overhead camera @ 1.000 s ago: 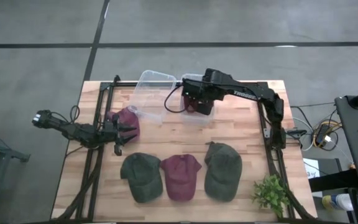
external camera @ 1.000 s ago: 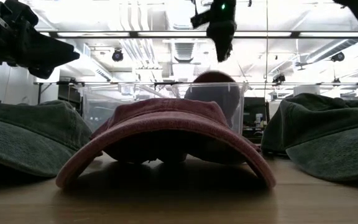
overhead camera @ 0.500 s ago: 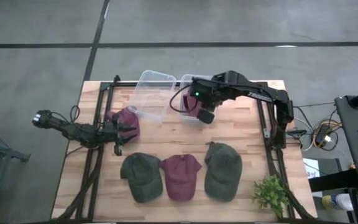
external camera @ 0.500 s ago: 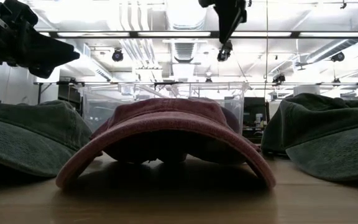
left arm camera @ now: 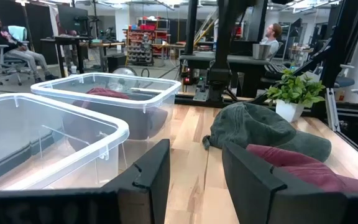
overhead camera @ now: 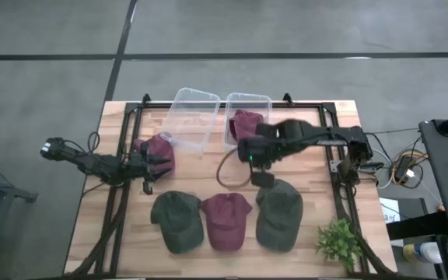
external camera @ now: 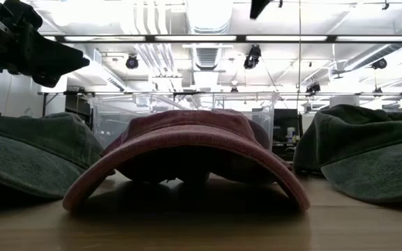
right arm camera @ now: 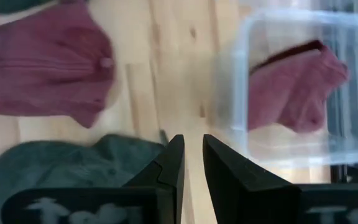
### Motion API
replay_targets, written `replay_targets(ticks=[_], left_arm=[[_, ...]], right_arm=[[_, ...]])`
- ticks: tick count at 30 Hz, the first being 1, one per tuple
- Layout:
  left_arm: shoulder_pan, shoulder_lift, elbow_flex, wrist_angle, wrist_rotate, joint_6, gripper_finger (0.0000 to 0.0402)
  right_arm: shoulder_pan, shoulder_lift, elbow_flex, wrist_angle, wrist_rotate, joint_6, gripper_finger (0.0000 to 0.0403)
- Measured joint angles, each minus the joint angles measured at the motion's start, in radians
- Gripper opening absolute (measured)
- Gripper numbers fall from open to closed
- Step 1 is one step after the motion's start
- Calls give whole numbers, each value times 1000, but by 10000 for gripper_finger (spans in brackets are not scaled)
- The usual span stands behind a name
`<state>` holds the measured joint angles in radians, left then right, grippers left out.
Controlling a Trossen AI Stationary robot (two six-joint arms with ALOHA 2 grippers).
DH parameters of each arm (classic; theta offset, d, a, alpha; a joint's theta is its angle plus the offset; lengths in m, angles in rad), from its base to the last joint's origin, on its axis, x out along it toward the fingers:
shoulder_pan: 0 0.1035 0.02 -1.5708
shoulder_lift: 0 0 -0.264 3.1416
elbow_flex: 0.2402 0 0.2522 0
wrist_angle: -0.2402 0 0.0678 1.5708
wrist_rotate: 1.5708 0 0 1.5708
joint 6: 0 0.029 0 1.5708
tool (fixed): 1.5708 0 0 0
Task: Pick & Place hat
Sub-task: Put the bottom red cap into the right transparent bin
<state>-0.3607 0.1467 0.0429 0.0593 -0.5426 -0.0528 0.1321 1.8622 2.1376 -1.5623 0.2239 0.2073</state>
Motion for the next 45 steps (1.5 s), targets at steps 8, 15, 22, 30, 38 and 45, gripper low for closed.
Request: replay_targets(ticks=[8, 15, 22, 30, 38, 45], left_arm=[[1, 0, 0, 0, 16, 17, 140], [1, 0, 0, 0, 74, 34, 140], [0, 0, 0, 0, 76, 34, 140], [0, 0, 0, -1, 77, 34, 140], [0, 0, 0, -35, 77, 18, 140], [0, 0, 0, -41, 76, 16, 140]], right_arm=[[144, -1, -25, 151, 40, 17, 52], [186, -2, -91, 189, 40, 162, 52], [213, -2, -230, 252, 13, 263, 52], [219, 0, -419, 488, -102, 268, 52], [219, 0, -510, 534, -123, 255, 92], [226, 0, -526, 654, -128, -3, 155]])
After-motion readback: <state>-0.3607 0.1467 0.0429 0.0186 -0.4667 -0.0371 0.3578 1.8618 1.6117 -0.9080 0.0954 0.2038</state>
